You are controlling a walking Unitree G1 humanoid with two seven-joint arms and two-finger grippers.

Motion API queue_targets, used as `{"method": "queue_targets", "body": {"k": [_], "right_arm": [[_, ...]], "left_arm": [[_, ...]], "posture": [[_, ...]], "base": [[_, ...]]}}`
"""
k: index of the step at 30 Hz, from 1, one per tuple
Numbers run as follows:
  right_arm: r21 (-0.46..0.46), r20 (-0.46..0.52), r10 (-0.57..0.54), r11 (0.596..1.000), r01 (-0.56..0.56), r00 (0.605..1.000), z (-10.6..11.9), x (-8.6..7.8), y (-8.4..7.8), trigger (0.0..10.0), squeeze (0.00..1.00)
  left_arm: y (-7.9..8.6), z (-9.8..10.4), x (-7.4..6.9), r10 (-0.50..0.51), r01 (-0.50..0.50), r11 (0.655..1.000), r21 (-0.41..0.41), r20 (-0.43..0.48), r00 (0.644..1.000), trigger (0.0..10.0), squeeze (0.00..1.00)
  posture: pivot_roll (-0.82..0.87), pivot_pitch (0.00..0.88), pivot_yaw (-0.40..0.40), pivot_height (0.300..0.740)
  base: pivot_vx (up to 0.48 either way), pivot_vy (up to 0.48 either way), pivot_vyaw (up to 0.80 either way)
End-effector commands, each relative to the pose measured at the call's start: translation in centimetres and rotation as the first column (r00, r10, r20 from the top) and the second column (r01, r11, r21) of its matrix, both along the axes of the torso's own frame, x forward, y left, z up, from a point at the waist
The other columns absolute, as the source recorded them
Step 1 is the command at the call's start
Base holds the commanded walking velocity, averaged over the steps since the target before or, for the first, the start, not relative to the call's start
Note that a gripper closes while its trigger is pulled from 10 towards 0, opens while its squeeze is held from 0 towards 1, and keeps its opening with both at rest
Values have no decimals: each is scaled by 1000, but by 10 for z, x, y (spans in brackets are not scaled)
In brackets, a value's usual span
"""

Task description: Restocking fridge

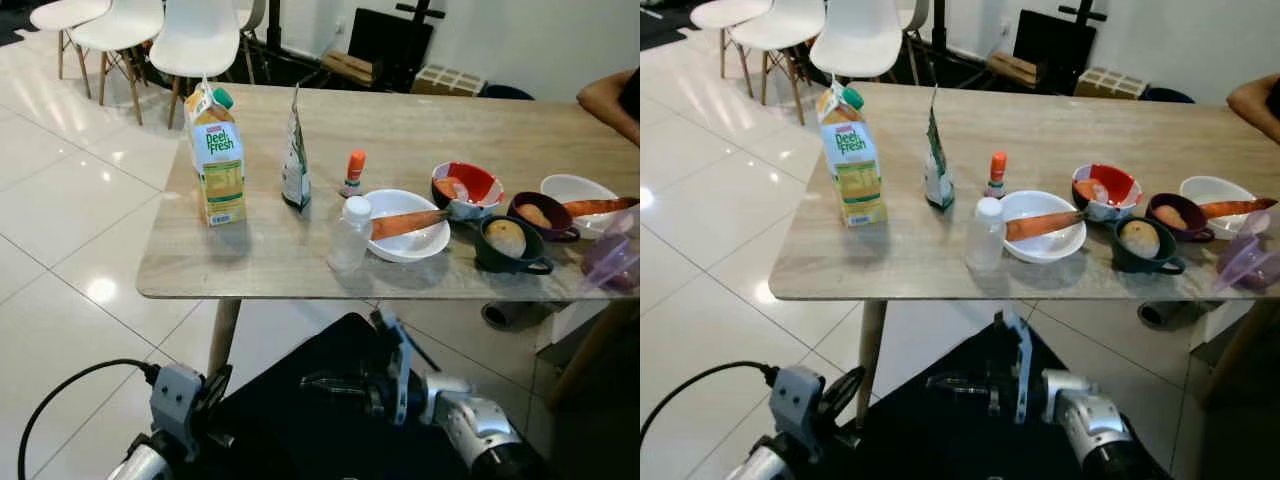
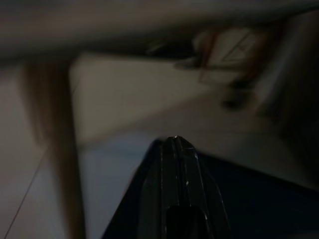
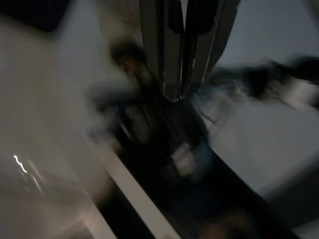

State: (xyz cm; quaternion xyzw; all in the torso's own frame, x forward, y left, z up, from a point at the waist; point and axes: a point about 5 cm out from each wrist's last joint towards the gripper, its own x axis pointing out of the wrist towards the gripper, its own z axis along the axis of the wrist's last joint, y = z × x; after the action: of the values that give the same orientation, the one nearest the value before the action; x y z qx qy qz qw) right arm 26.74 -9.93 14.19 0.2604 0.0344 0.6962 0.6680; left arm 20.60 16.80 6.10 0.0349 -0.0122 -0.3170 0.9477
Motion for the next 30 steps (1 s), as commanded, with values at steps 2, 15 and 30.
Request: {"method": "queue_targets", "body": {"k": [2,15,30], "right_arm": [[121,87,-51,992,40,995,33,8,5,10000,0],[148,177,-563,826,544,808,82,60,0,10000,1000],[160,258,-763,639,752,593,93,77,-6,10000,0]], "left_arm": [[-14,21,5,-84,84,996,-7,63,994,10000,0],[-23,119,47,-4,5,1000,-4,342,940,10000,0],[-3,133,58,184,-179,983,-43,321,929,10000,0]], "posture": [[-2,129,-104,740],[0,128,-103,740],[0,130,-103,740]], "base": [[0,0,0],[0,0,0],[0,0,0]]}}
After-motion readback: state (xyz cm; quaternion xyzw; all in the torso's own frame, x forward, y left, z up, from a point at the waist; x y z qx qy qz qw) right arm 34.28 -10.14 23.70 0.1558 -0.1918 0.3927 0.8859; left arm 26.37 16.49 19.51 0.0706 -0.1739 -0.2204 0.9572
